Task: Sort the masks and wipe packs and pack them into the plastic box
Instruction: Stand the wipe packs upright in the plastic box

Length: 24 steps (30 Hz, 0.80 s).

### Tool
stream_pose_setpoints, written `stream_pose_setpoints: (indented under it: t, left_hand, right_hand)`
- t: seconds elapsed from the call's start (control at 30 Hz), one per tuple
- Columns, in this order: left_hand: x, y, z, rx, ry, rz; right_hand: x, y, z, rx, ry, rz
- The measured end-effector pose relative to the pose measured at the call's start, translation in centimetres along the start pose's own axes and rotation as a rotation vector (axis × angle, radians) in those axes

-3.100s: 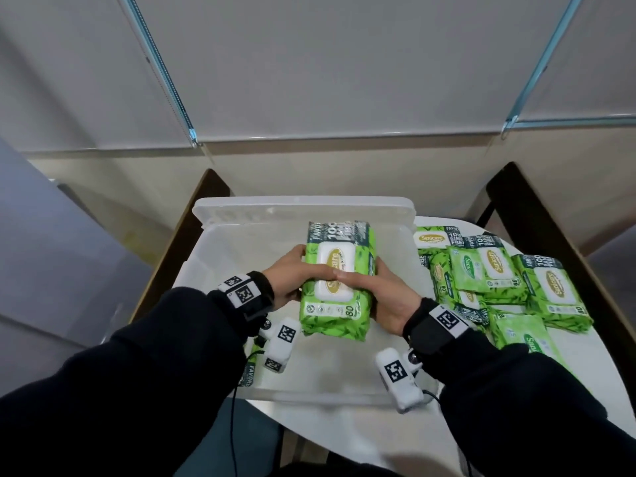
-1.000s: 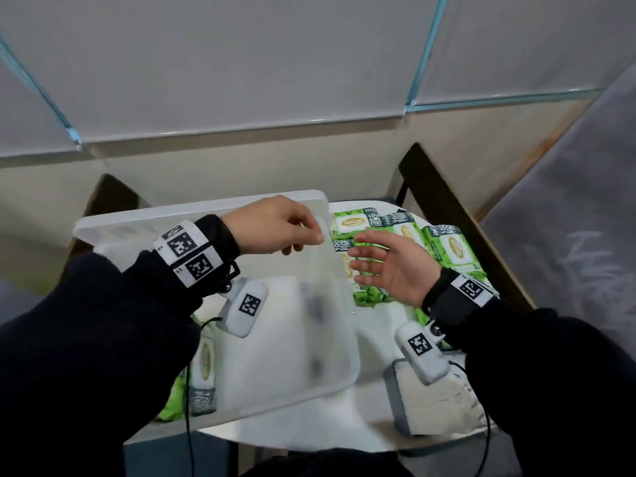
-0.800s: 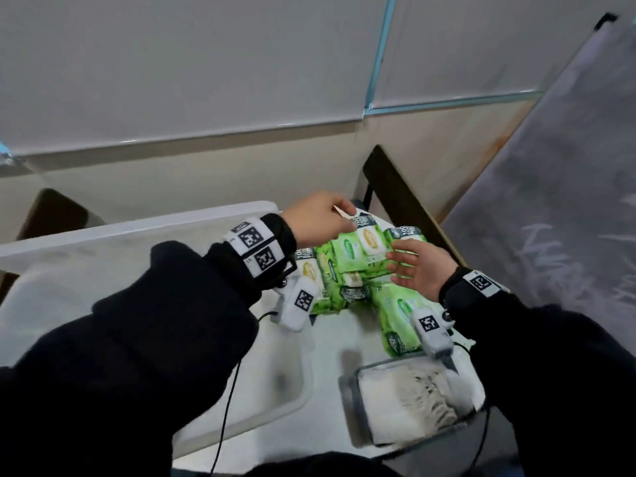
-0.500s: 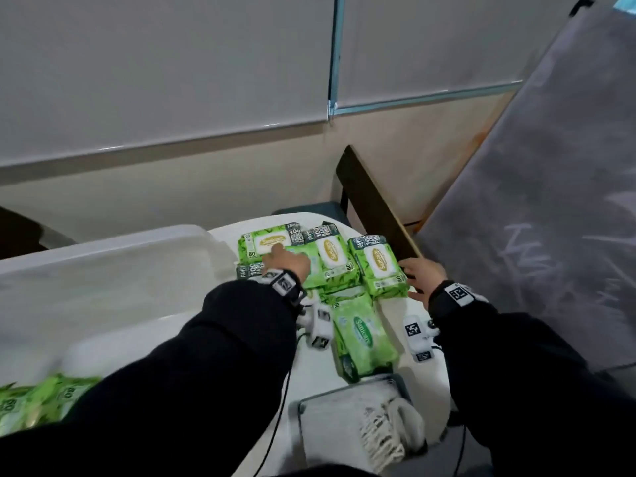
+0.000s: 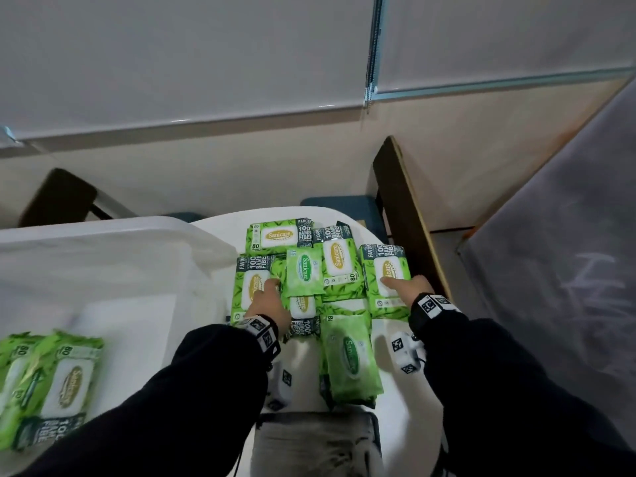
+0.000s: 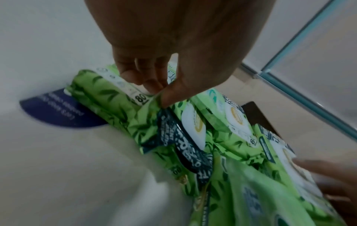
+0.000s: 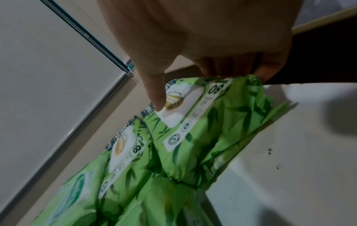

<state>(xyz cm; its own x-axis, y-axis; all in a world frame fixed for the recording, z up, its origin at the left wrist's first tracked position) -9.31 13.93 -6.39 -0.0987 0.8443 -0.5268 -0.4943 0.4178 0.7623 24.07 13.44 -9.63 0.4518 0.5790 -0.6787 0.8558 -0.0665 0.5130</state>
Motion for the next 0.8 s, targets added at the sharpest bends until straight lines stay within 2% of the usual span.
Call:
stream_pose_setpoints:
  t: [0.07,0.1,0.17,0.23,0.3,0.37,0.47,0.53,0.6,0.67,0.7,0.73,0.8]
  left_hand:
    - [-0.2,0.5,0.2,0.114,-0.014,-0.046]
    - [-0.2,1.3,0.6,0.173,-0.022,-0.021]
    - [0.5,3.6,2.1,0.214,-0.051,0.121]
    - [1.3,5.6,4.7,0.161,-0.154,0.223]
    - [2.3,6.2,8.1,0.151,-0.303,0.203]
    - [3.0,5.7,11.6,0.174,-0.452,0.117]
    - [2.9,4.0,16.0,0.08,-0.576,-0.001]
    - [2.7,2.6,17.5,-0.206,-0.493,-0.063]
    - [2.1,0.7,17.7,-0.578,-0.29,-0.18]
    - [0.9,-1.5,17.6,-0.915,-0.125,-0.427]
    - [0.2,-2.1,17.7,-1.04,-0.113,-0.546]
    - [-0.1,-2.1,17.5,-1.109,-0.106,-0.592]
    - [0.3,-0.5,16.2,-1.087,-0.07,-0.472]
  right_hand:
    - [0.6,-0.1,0.1,-0.013,0.0,-0.027]
    - [0.9,0.0,0.1,-0.014,-0.003,-0.039]
    - [0.8,0.2,-0.2,0.015,-0.02,-0.084]
    - [0.8,0.6,-0.5,0.066,-0.034,-0.123]
    - [0.5,1.3,-0.7,0.089,-0.029,-0.101]
    - [0.0,2.1,-0.8,0.121,0.021,-0.064]
    - [-1.1,3.5,-1.1,0.265,0.143,-0.065]
    - [-2.7,4.6,-2.1,0.373,0.237,-0.094]
    - [-4.4,4.8,-3.4,0.553,0.297,-0.168]
    - [-5.2,4.1,-4.6,0.732,0.279,-0.259]
    - [-5.2,3.4,-5.1,0.778,0.263,-0.295]
    - [-4.9,2.6,-5.7,0.79,0.257,-0.34]
    - [-3.6,1.2,-6.6,0.734,0.231,-0.4]
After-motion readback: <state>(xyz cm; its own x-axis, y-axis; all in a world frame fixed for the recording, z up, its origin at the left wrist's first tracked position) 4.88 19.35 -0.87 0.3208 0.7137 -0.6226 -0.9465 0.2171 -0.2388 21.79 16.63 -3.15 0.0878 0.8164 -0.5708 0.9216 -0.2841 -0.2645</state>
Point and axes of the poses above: each hand's wrist, its own x-axis towards the middle knuckle, its own y-axis out of the back of the hand, z = x × y, the point moved 5 cm from there along x, towards the middle knuckle, and after that the axes turned 2 degrees about -y, right-handed, at the moved point
